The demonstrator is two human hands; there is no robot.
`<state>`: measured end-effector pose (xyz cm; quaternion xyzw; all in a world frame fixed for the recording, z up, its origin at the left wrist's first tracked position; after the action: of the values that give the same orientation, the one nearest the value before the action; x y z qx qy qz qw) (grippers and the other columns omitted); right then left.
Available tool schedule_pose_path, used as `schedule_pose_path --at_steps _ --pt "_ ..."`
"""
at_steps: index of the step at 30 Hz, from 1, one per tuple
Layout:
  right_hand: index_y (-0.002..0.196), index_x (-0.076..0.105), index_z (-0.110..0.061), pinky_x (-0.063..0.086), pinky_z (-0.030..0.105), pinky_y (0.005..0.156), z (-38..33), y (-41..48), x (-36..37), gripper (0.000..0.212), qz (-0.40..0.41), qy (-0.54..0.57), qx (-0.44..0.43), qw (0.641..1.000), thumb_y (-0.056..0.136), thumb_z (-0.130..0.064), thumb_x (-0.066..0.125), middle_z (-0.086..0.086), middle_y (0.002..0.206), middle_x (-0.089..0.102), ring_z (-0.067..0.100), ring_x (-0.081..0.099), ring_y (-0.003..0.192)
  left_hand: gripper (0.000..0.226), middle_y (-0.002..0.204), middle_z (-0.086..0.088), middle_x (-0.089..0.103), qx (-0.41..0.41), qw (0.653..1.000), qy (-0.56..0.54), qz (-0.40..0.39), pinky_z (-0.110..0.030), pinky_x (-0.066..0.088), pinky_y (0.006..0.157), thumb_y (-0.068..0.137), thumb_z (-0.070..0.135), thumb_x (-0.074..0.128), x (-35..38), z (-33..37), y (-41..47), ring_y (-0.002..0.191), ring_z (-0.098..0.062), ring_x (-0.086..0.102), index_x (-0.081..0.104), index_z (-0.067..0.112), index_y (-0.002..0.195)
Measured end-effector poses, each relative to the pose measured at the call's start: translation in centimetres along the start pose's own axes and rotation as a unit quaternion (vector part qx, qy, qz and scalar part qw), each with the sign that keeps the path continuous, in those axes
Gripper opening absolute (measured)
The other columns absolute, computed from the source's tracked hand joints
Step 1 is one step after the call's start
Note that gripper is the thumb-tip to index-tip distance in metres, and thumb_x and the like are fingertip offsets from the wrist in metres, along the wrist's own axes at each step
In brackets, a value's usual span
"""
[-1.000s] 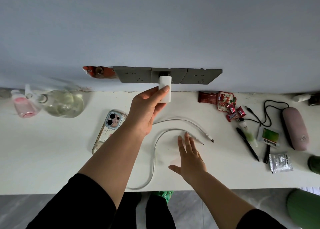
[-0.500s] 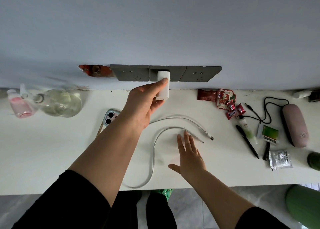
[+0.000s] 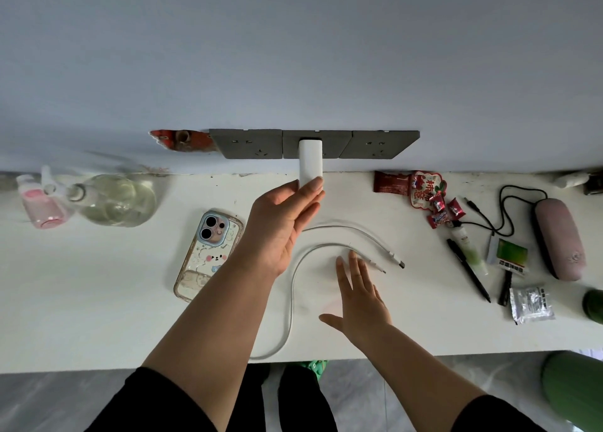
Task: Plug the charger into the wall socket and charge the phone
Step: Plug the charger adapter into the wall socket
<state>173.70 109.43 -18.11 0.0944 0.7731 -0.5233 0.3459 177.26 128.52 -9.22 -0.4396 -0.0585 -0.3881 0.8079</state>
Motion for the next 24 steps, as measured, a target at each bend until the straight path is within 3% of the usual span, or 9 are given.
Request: schedule_pose_path --at_steps 4,8,11,15,18,22,24 --pt "0.150 -0.022 -0.022 0.014 0.040 0.124 0.1 0.0 0.1 0.108 -0.004 0.000 -0.001 1.000 0.085 -0.058 0.057 0.001 0.157 -0.034 0.022 -0.019 0.149 0.014 0.095 -0.008 0.073 0.002 1.000 0.012 -0.005 -0.025 0.056 0.089 0.082 0.017 0.071 0.0 0.3 -0.1 0.100 -0.017 0.070 0.072 0.006 0.091" --pt "0.150 -0.022 -0.022 0.014 0.040 0.123 0.0 0.0 -0.1 0.108 -0.005 0.001 -0.003 1.000 0.085 -0.058 0.057 -0.002 0.146 -0.041 0.022 -0.019 0.149 0.012 0.089 -0.006 0.074 0.009 1.000 0.017 0.012 -0.025 0.057 0.088 0.082 0.017 0.072 0.1 0.4 -0.2 0.096 -0.017 0.071 0.073 0.007 0.088" --pt "0.150 -0.022 -0.022 0.013 0.041 0.124 -0.1 -0.1 -0.1 0.109 -0.006 0.003 0.001 1.000 0.084 -0.058 0.058 0.000 0.153 -0.037 0.022 -0.019 0.149 0.016 0.088 -0.005 0.076 0.012 1.000 0.015 0.010 -0.025 0.057 0.087 0.079 0.020 0.074 0.1 0.5 0.0 0.096 -0.017 0.072 0.073 0.008 0.089" --pt "0.150 -0.023 -0.022 0.010 0.042 0.124 -0.2 -0.1 0.0 0.110 -0.006 0.007 0.006 1.000 0.084 -0.057 0.058 -0.004 0.144 -0.042 0.022 -0.020 0.149 0.020 0.093 -0.006 0.075 0.016 1.000 0.008 0.008 -0.024 0.056 0.088 0.080 0.022 0.074 0.2 0.2 -0.1 0.099 -0.016 0.071 0.073 0.008 0.094" --pt "0.150 -0.021 -0.022 0.010 0.042 0.124 -0.2 -0.1 -0.2 0.109 -0.012 0.013 0.010 1.000 0.085 -0.056 0.059 0.000 0.153 -0.037 0.022 -0.020 0.149 0.030 0.097 -0.003 0.074 0.015 1.000 0.008 0.025 -0.025 0.056 0.088 0.082 0.024 0.072 0.2 0.0 -0.4 0.101 -0.013 0.070 0.069 0.005 0.106" --pt "0.151 -0.019 -0.023 0.008 0.042 0.124 -0.2 -0.4 -0.4 0.107 -0.026 0.027 0.017 0.999 0.085 -0.054 0.060 -0.001 0.158 -0.031 0.020 -0.020 0.149 0.036 0.105 0.003 0.073 0.006 0.997 0.082 0.004 -0.029 0.055 0.091 0.080 0.031 0.074 0.6 -1.0 -1.1 0.106 -0.011 0.068 0.065 0.015 0.111" --pt "0.151 -0.018 -0.024 0.008 0.042 0.124 -0.2 -0.4 -0.4 0.106 -0.026 0.034 0.017 0.999 0.085 -0.054 0.059 -0.002 0.159 -0.031 0.019 -0.021 0.149 0.064 0.119 -0.002 0.068 -0.028 0.989 0.145 -0.004 -0.032 0.052 0.097 0.076 0.032 0.077 1.1 -3.1 -1.4 0.111 -0.014 0.066 0.052 0.010 0.130"
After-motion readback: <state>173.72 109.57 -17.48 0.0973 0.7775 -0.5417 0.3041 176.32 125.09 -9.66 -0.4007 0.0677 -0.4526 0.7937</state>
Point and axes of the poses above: each hand's wrist, its own y-axis towards the middle knuckle, its own x-axis out of the palm, z = x × y, the point moved 7 cm from there along y, towards the middle knuckle
